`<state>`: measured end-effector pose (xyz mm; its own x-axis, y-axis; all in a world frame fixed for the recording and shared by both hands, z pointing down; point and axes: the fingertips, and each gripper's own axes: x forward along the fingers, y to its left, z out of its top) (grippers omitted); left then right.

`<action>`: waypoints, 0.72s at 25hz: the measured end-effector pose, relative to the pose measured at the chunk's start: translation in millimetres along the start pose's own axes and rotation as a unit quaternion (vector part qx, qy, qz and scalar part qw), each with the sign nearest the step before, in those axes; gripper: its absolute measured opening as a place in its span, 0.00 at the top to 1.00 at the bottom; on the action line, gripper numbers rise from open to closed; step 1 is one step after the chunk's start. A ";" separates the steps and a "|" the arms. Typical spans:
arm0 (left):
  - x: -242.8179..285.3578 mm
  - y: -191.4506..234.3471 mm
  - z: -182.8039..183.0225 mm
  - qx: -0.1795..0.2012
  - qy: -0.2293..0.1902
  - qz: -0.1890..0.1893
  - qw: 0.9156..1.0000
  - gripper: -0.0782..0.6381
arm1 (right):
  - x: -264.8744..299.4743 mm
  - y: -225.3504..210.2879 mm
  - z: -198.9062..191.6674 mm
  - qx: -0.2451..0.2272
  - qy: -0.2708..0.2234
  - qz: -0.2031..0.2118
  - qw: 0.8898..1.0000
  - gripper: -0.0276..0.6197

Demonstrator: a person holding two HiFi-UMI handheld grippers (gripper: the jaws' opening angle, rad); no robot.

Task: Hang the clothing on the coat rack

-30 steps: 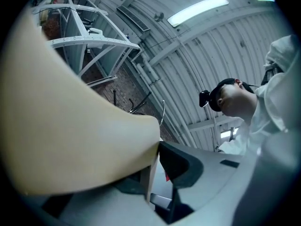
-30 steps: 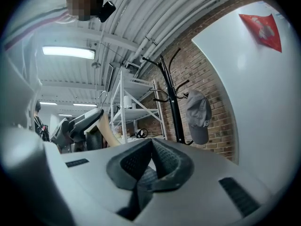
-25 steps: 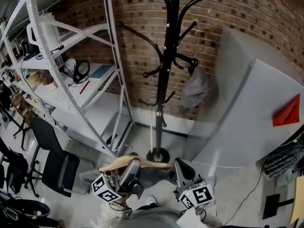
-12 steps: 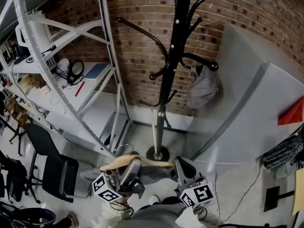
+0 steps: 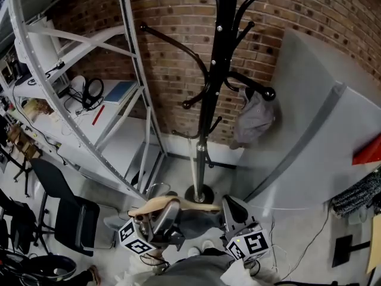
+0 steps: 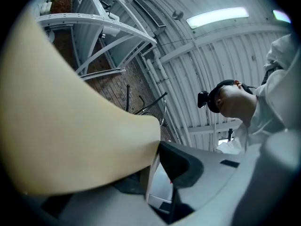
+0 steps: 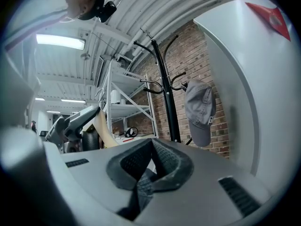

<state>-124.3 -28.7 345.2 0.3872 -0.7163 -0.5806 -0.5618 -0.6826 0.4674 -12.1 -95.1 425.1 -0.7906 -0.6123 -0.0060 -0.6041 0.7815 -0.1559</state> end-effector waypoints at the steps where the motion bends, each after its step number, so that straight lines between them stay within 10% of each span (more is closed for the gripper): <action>1: 3.7 2.8 -0.9 0.001 0.000 0.001 1.000 0.76 | 2.6 -3.2 1.7 0.000 0.001 0.003 1.000 0.92; 18: 60.8 16.9 -25.9 0.010 -0.009 0.002 1.000 0.76 | 13.0 -69.1 25.8 -0.014 -0.020 0.018 1.000 0.92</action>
<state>-91.3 -87.6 335.1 0.3723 -0.7157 -0.5908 -0.5773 -0.6771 0.4564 22.0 -160.1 410.3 -0.8076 -0.5876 -0.0498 -0.5785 0.8058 -0.1263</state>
